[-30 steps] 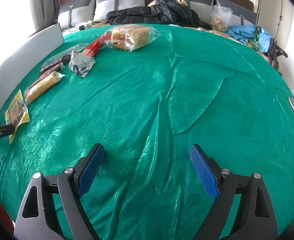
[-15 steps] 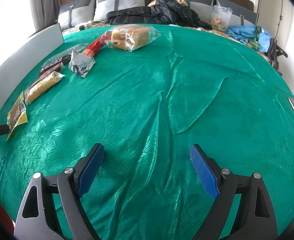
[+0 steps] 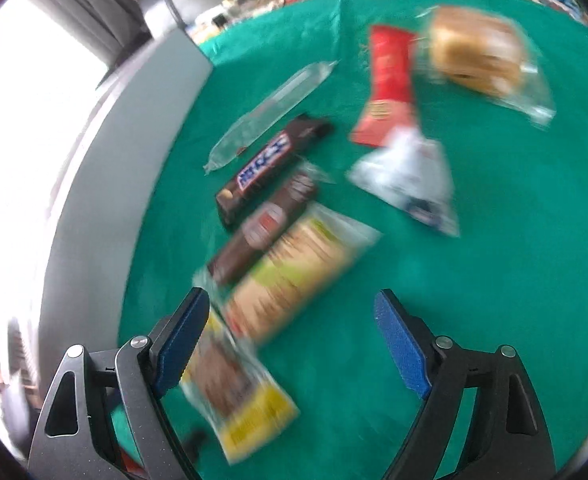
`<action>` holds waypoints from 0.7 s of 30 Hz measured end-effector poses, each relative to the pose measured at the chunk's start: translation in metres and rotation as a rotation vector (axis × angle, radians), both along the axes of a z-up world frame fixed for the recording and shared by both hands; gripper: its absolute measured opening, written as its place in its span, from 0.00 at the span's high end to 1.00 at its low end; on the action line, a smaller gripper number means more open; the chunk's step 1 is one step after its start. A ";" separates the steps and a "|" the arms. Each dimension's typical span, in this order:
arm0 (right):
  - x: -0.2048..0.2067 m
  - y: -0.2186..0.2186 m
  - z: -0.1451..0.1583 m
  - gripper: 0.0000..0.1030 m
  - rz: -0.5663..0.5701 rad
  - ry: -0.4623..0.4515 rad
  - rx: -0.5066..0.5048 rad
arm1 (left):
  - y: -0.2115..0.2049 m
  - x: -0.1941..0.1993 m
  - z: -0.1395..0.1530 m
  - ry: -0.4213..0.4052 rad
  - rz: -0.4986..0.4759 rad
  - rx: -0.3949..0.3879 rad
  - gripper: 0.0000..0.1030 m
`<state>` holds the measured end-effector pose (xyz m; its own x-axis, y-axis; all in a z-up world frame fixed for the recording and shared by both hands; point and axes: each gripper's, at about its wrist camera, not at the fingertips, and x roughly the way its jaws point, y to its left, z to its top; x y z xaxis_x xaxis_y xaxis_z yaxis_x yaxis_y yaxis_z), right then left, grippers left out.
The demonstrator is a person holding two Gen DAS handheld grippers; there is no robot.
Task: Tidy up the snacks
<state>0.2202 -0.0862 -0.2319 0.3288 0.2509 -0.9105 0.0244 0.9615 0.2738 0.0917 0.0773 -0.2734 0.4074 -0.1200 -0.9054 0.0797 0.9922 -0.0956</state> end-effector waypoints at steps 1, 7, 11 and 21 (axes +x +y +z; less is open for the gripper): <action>0.005 0.012 0.000 0.17 0.010 -0.017 -0.064 | 0.000 -0.002 0.001 -0.003 -0.006 0.003 0.00; -0.015 0.027 0.000 0.64 0.130 -0.064 -0.255 | -0.003 -0.003 0.004 -0.022 -0.021 -0.031 0.00; -0.047 -0.016 0.011 0.68 0.130 -0.089 -0.275 | -0.016 -0.006 0.002 -0.016 -0.073 -0.046 0.00; -0.145 -0.164 0.023 0.49 -0.087 -0.204 -0.321 | -0.089 -0.005 0.014 -0.010 -0.209 -0.204 0.00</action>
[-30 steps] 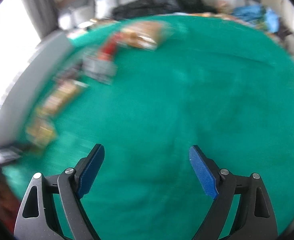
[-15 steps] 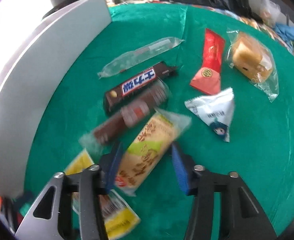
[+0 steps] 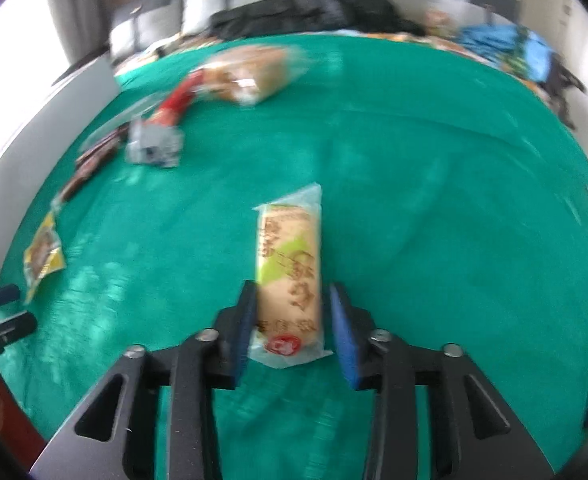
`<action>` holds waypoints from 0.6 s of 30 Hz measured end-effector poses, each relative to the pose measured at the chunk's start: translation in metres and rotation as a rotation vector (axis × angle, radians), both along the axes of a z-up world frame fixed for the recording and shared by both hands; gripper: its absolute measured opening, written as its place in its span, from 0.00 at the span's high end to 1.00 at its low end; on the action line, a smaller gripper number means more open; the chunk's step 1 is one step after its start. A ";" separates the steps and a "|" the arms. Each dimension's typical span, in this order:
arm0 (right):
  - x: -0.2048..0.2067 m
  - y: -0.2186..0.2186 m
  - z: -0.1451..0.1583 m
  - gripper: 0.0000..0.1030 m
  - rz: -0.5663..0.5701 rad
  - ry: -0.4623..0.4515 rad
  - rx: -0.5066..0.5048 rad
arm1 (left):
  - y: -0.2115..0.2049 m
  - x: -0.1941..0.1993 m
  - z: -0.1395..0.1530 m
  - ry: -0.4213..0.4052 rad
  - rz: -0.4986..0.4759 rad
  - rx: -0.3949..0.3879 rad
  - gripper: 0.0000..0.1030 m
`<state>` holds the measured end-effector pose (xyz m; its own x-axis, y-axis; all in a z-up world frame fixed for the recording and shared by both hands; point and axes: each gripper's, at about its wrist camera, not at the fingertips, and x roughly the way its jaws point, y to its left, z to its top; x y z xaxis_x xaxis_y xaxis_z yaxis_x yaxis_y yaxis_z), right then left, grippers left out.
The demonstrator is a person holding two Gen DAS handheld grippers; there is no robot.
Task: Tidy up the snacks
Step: 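Grasp the cream wafer bar with the right tool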
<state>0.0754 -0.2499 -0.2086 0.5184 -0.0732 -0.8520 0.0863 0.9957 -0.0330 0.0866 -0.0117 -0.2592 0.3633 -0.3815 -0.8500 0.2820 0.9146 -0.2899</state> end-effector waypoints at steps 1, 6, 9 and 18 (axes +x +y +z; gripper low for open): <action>-0.003 -0.006 0.001 0.47 -0.026 -0.009 0.003 | -0.012 0.001 0.002 -0.007 -0.020 -0.022 0.00; 0.013 -0.029 0.001 0.36 -0.088 -0.030 0.053 | -0.044 0.007 0.017 0.052 -0.133 -0.219 0.01; 0.010 -0.034 0.001 0.31 -0.076 -0.045 0.052 | -0.025 0.012 0.044 0.009 -0.156 -0.263 0.01; 0.016 -0.026 -0.009 0.15 -0.042 -0.047 -0.068 | 0.062 0.085 0.045 0.028 0.099 -0.113 0.01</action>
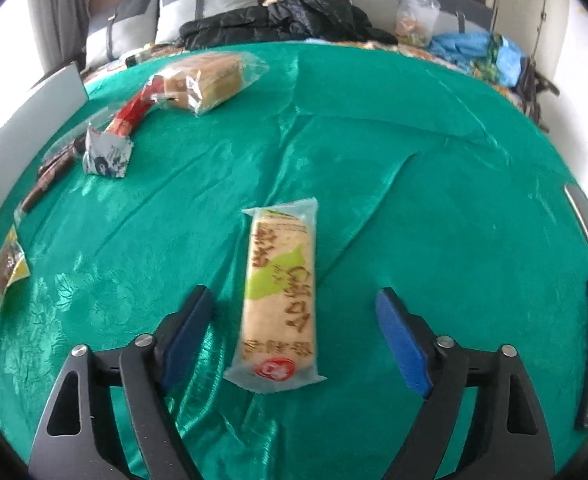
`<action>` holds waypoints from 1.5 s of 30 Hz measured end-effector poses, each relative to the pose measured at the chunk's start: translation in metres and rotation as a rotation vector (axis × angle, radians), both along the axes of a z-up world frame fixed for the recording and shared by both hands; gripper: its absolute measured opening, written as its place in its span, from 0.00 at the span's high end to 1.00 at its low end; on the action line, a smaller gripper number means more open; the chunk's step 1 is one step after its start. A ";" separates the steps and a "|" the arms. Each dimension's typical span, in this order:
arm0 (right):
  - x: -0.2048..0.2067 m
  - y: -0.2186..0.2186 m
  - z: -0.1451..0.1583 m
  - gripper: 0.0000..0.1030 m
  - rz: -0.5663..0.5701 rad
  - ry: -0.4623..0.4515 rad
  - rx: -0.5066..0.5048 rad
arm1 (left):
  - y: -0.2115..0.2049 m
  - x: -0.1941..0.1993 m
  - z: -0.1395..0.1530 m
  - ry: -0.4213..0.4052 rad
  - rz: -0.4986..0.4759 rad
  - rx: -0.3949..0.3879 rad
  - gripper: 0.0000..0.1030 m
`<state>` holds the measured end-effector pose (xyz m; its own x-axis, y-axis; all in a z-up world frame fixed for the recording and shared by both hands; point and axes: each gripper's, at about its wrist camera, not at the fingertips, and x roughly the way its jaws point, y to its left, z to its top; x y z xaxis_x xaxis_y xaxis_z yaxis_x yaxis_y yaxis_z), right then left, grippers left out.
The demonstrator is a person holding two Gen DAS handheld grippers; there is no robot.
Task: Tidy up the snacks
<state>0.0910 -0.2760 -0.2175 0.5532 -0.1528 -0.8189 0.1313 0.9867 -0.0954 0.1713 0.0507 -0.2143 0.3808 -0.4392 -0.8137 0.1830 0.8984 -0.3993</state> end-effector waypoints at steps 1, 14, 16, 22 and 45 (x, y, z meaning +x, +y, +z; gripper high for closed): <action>0.000 0.000 0.000 0.15 -0.004 -0.006 -0.001 | -0.003 0.003 -0.009 0.015 0.002 0.015 0.01; -0.001 -0.002 0.000 0.14 0.003 -0.013 -0.002 | -0.077 -0.074 -0.022 0.104 -0.267 -0.336 0.01; -0.002 -0.002 0.001 0.14 0.007 -0.013 0.000 | -0.080 -0.074 -0.009 0.046 -0.312 -0.245 0.01; 0.002 -0.001 0.000 0.14 -0.003 -0.014 -0.004 | -0.121 -0.076 0.011 -0.116 -0.575 0.120 0.01; 0.002 0.000 -0.001 0.14 0.002 -0.008 -0.002 | -0.150 -0.041 -0.046 -0.111 -0.502 0.320 0.00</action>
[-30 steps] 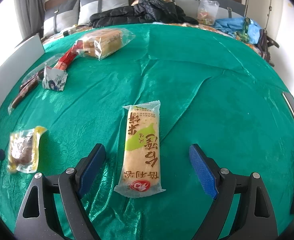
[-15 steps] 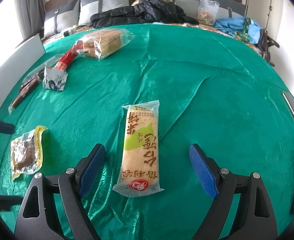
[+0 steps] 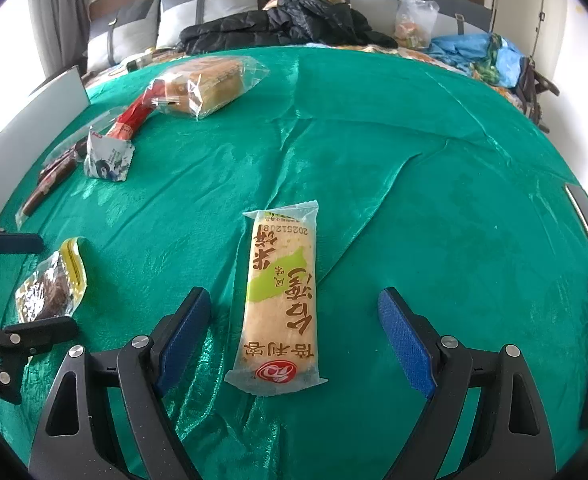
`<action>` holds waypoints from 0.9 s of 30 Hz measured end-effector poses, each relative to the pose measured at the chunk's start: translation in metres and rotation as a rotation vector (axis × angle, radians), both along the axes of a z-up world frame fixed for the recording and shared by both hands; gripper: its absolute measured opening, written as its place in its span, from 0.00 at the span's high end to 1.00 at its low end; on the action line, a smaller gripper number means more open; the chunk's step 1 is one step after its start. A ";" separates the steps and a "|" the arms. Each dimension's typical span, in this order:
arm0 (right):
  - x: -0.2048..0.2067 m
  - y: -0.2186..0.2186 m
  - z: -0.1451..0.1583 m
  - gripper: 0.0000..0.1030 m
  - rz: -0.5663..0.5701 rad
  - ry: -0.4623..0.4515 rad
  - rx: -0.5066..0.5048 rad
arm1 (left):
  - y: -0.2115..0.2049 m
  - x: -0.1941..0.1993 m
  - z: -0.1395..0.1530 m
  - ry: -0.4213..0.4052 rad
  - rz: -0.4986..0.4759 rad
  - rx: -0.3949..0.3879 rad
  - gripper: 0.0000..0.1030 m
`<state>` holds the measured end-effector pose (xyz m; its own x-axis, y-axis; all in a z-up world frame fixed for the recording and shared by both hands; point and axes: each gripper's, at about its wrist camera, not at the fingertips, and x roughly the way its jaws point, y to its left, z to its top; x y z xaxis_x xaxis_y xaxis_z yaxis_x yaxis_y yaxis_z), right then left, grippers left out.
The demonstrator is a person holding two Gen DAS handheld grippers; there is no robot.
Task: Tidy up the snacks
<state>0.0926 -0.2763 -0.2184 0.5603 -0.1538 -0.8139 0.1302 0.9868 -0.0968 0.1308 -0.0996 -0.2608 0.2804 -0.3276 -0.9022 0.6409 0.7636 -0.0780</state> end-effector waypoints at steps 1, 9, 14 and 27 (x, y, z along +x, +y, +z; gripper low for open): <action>0.000 0.000 0.000 0.14 -0.001 0.000 -0.001 | 0.000 0.002 0.000 0.001 0.004 0.001 0.00; 0.000 0.000 0.001 0.14 0.005 0.011 0.004 | -0.002 -0.006 0.001 0.021 0.008 0.020 0.02; 0.000 -0.005 0.005 0.16 0.010 0.054 0.038 | -0.004 -0.018 0.013 -0.016 0.002 -0.012 0.50; -0.017 -0.067 0.034 0.15 -0.172 -0.034 0.350 | 0.038 -0.031 0.030 -0.045 0.165 -0.150 0.79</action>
